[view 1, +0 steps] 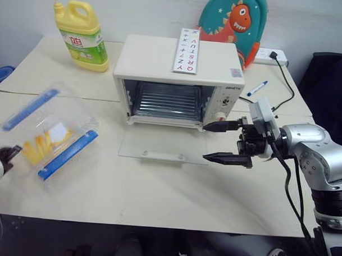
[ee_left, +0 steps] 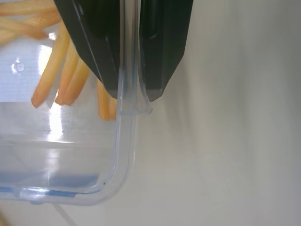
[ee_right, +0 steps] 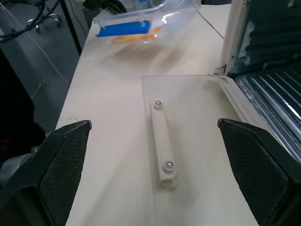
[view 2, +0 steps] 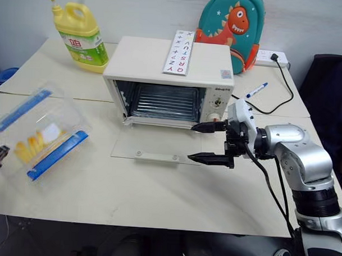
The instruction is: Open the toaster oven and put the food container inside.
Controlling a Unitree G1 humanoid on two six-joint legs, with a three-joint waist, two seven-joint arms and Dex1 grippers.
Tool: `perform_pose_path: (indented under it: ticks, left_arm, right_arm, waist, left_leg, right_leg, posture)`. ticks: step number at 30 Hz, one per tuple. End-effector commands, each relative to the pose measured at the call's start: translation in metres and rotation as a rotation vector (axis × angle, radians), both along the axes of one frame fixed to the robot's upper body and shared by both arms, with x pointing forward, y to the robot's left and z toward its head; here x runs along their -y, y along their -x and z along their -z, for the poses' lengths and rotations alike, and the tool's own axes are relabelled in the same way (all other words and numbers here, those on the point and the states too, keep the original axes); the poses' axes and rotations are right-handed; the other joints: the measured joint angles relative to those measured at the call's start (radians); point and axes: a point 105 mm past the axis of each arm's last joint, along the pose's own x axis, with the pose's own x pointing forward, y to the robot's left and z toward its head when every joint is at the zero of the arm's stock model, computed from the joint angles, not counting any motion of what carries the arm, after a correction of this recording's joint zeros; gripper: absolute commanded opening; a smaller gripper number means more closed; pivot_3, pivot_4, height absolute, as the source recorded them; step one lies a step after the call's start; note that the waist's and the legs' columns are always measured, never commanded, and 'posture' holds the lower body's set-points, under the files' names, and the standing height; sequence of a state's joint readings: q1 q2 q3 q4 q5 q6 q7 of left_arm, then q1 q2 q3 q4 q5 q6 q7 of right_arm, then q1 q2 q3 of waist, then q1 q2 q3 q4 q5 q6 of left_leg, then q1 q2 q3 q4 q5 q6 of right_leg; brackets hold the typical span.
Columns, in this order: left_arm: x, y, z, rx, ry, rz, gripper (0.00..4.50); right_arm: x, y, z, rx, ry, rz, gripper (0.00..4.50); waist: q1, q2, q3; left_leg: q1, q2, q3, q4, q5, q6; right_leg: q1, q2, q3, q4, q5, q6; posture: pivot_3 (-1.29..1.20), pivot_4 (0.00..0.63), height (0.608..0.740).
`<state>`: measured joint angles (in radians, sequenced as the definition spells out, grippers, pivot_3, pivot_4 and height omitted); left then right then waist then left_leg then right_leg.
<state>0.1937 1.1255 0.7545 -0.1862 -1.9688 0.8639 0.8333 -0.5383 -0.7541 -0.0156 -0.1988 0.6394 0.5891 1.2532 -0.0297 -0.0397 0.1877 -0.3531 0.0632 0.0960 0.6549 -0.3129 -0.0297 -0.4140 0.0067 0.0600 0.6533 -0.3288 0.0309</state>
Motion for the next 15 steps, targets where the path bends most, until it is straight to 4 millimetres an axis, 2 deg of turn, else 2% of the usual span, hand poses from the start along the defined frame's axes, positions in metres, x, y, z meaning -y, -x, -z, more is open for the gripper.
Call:
perform_pose_path:
  ticks: [1, 6, 10, 15]
  left_arm:
    - [0.024, -0.012, -0.014, -0.049, -0.081, 0.222, 0.07]
    - [0.064, -0.037, -0.021, -0.113, -0.137, 0.454, 0.07]
    - [0.121, -0.074, -0.026, -0.115, -0.114, 0.645, 0.07]
    - [0.162, -0.098, -0.026, -0.171, -0.158, 0.773, 0.07]
  right_arm:
    - [0.012, 0.003, -0.009, 0.050, -0.004, 0.047, 4.50]
    - [0.018, 0.008, -0.002, 0.051, -0.004, 0.096, 4.50]
    - [0.023, 0.016, 0.001, 0.055, -0.022, 0.160, 4.50]
    - [0.029, 0.026, 0.001, 0.074, -0.023, 0.227, 4.50]
  waist:
    - [0.002, -0.001, 0.001]
    - [0.002, 0.001, 0.002]
    - [0.007, 0.002, 0.003]
    - [-0.002, 0.002, 0.003]
  left_leg:
    - [0.000, 0.000, 0.000, -0.001, 0.000, 0.000]
    - [-0.001, 0.000, 0.000, -0.007, 0.001, -0.003]
    - [-0.004, 0.001, -0.002, -0.007, 0.001, -0.005]
    - [-0.010, 0.000, -0.002, -0.003, 0.002, -0.006]
  right_leg:
    - [0.000, 0.000, 0.000, -0.001, 0.000, 0.000]
    - [-0.004, 0.000, 0.000, -0.002, 0.003, 0.006]
    - [-0.006, 0.002, -0.002, 0.000, 0.002, 0.007]
    - [-0.012, 0.001, 0.000, 0.004, 0.003, 0.010]
  posture:
    - [0.00, 0.150, 0.740]
    - [0.00, 0.150, 0.740]
    - [0.00, 0.150, 0.740]
    - [0.00, 0.150, 0.740]
